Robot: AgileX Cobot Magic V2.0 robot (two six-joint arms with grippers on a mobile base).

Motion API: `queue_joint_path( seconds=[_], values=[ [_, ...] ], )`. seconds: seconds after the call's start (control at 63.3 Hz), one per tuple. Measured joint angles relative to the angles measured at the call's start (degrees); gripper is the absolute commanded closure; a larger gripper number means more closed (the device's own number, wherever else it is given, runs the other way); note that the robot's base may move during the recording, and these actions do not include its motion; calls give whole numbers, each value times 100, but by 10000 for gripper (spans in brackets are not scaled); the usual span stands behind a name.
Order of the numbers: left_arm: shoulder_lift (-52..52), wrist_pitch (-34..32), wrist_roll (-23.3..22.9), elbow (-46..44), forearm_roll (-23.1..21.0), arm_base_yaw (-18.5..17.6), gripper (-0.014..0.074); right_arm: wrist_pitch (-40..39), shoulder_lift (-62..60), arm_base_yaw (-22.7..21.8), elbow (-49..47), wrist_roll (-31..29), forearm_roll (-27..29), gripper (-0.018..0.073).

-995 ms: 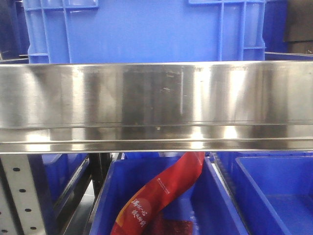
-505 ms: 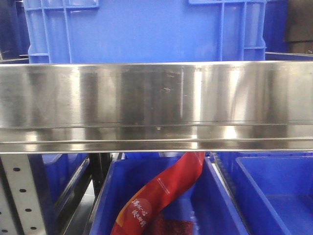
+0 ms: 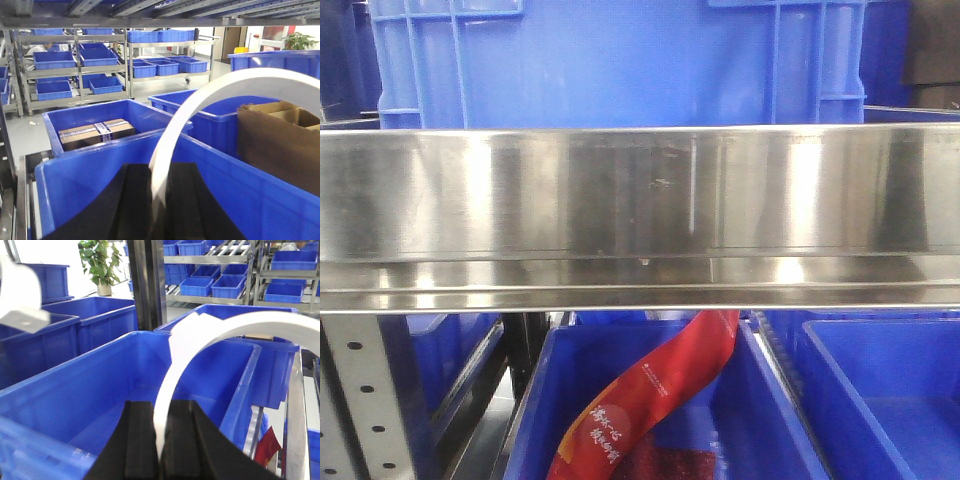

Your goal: Grab PVC pipe and place in blue bin

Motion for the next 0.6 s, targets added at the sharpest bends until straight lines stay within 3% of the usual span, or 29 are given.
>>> queue_joint_path(
  seconds=[0.237, 0.6],
  values=[
    [691, -339, 0, -289, 251, 0, 707, -342, 584, 0, -346, -104, 14, 728],
    [1236, -864, 0, -467, 289, 24, 707, -568, 1186, 0, -637, -129, 14, 728]
  ],
)
